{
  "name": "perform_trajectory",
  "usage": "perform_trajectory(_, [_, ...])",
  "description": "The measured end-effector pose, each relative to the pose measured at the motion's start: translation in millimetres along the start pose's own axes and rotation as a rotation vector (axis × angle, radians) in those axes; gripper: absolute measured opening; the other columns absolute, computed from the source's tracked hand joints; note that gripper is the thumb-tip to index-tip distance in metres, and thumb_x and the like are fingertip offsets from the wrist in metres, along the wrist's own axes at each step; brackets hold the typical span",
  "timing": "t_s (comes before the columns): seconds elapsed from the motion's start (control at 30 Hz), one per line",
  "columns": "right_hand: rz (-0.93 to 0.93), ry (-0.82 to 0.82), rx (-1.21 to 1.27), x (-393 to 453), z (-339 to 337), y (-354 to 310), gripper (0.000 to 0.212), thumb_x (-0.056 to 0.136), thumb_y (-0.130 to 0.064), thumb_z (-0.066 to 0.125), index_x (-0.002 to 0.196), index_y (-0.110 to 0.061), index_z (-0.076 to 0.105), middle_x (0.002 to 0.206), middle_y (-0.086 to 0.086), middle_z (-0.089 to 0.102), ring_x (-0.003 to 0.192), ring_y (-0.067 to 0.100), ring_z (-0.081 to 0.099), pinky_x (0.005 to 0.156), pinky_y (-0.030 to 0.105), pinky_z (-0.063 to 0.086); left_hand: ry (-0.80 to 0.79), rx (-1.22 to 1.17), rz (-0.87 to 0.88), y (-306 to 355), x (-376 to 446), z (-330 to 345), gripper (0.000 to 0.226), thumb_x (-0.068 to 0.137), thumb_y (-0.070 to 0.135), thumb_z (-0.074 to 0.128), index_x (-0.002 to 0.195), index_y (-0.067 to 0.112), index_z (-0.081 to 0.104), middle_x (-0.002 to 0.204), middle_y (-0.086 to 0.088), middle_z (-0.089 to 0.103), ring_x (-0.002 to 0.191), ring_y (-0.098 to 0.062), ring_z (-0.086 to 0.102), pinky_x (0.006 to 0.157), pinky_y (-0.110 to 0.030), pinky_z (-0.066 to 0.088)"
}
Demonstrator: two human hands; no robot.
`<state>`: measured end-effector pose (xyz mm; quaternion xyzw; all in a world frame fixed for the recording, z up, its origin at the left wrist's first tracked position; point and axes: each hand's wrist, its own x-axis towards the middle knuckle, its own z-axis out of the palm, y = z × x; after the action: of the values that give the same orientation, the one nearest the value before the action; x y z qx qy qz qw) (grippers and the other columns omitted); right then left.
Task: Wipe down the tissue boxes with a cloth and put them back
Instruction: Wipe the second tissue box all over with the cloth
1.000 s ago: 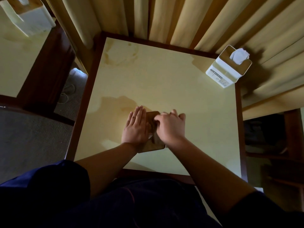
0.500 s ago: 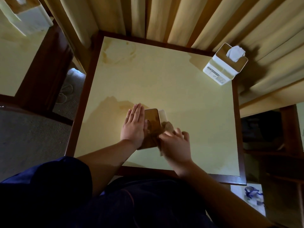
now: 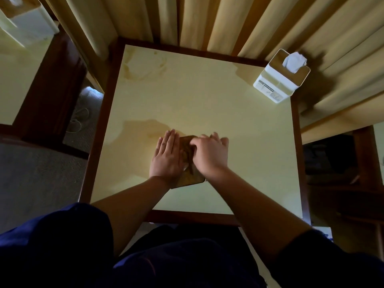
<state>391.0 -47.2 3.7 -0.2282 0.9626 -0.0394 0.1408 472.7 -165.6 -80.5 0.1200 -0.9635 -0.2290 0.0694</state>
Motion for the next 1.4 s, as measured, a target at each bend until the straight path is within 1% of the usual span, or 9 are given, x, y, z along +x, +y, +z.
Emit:
perform_trajectory(0.13, [0.021, 0.017, 0.018, 32, -4, -7, 0.029, 0.097, -0.015, 0.058, 0.108, -0.035, 0.076, 0.114, -0.009, 0.072, 0.120, 0.026, 0.052, 0.096, 0.045, 0.034, 0.024, 0.011, 0.012, 3, -2, -3, 0.057, 0.107, 0.028, 0.030, 0.154, -0.003, 0.040, 0.162, -0.019, 0.038, 0.155, -0.031, 0.026, 0.128, -0.046, 0.019])
perform_trajectory(0.37, [-0.038, 0.042, 0.049, -12, 20, 11, 0.031, 0.099, -0.018, 0.053, 0.119, -0.034, 0.071, 0.121, -0.008, 0.068, 0.120, 0.029, 0.050, 0.091, 0.042, 0.034, -0.031, 0.031, -0.027, -2, 1, 3, 0.060, 0.108, 0.032, 0.028, 0.157, -0.002, 0.036, 0.166, -0.016, 0.032, 0.158, -0.029, 0.021, 0.130, -0.041, 0.010])
perform_trajectory(0.43, [-0.058, 0.078, 0.057, -41, 28, 18, 0.023, 0.095, -0.018, 0.059, 0.108, -0.030, 0.072, 0.109, -0.005, 0.068, 0.112, 0.032, 0.055, 0.085, 0.042, 0.037, -0.019, 0.033, -0.015, -3, 1, 3, 0.061, 0.108, 0.033, 0.025, 0.155, -0.003, 0.038, 0.164, -0.018, 0.035, 0.156, -0.032, 0.026, 0.128, -0.045, 0.017])
perform_trajectory(0.57, [-0.077, 0.168, 0.037, -89, 46, 34, 0.012, 0.090, -0.029, 0.058, 0.088, -0.030, 0.070, 0.092, -0.009, 0.065, 0.092, 0.030, 0.059, 0.076, 0.041, 0.041, -0.019, 0.038, -0.013, 0, 0, -1, 0.063, 0.108, 0.035, 0.022, 0.157, -0.002, 0.034, 0.166, -0.017, 0.030, 0.157, -0.029, 0.021, 0.129, -0.042, 0.012])
perform_trajectory(0.67, [-0.063, 0.125, 0.046, -97, 46, 37, 0.018, 0.090, -0.029, 0.053, 0.089, -0.034, 0.070, 0.093, -0.013, 0.066, 0.096, 0.024, 0.056, 0.079, 0.040, 0.040, -0.025, 0.044, -0.014, 1, 0, -1, 0.063, 0.108, 0.036, 0.021, 0.158, -0.001, 0.033, 0.167, -0.016, 0.029, 0.158, -0.028, 0.019, 0.129, -0.041, 0.011])
perform_trajectory(0.77, [-0.040, 0.094, 0.002, -80, 36, 31, 0.008, 0.085, -0.027, 0.066, 0.086, -0.032, 0.072, 0.089, -0.012, 0.069, 0.099, 0.026, 0.057, 0.080, 0.039, 0.038, -0.030, 0.020, -0.011, -2, 1, 1, 0.062, 0.108, 0.034, 0.024, 0.156, -0.003, 0.036, 0.165, -0.018, 0.032, 0.156, -0.031, 0.023, 0.129, -0.046, 0.017])
perform_trajectory(0.9, [-0.028, -0.030, 0.001, -39, 13, 16, 0.022, 0.090, -0.023, 0.057, 0.103, -0.029, 0.073, 0.102, -0.005, 0.070, 0.111, 0.029, 0.052, 0.081, 0.039, 0.025, -0.029, 0.028, -0.009, -4, 2, 3, 0.062, 0.107, 0.034, 0.027, 0.155, -0.003, 0.038, 0.164, -0.018, 0.034, 0.155, -0.032, 0.026, 0.128, -0.046, 0.018])
perform_trajectory(1.0, [0.000, -0.022, 0.011, -4, 3, 3, 0.035, 0.095, -0.012, 0.053, 0.113, -0.034, 0.073, 0.116, -0.007, 0.070, 0.120, 0.027, 0.050, 0.091, 0.042, 0.030, -0.029, 0.018, -0.016, -1, 0, 3, 0.063, 0.107, 0.034, 0.024, 0.158, -0.002, 0.033, 0.167, -0.016, 0.029, 0.158, -0.028, 0.018, 0.130, -0.037, 0.004])
perform_trajectory(1.4, [-0.005, -0.010, 0.097, -9, 16, 8, 0.036, 0.101, -0.015, 0.049, 0.123, -0.037, 0.067, 0.126, -0.006, 0.065, 0.120, 0.028, 0.049, 0.091, 0.042, 0.034, -0.040, 0.023, -0.026, -1, 0, 2, 0.062, 0.108, 0.034, 0.022, 0.159, 0.000, 0.031, 0.168, -0.015, 0.028, 0.159, -0.026, 0.015, 0.130, -0.038, 0.004])
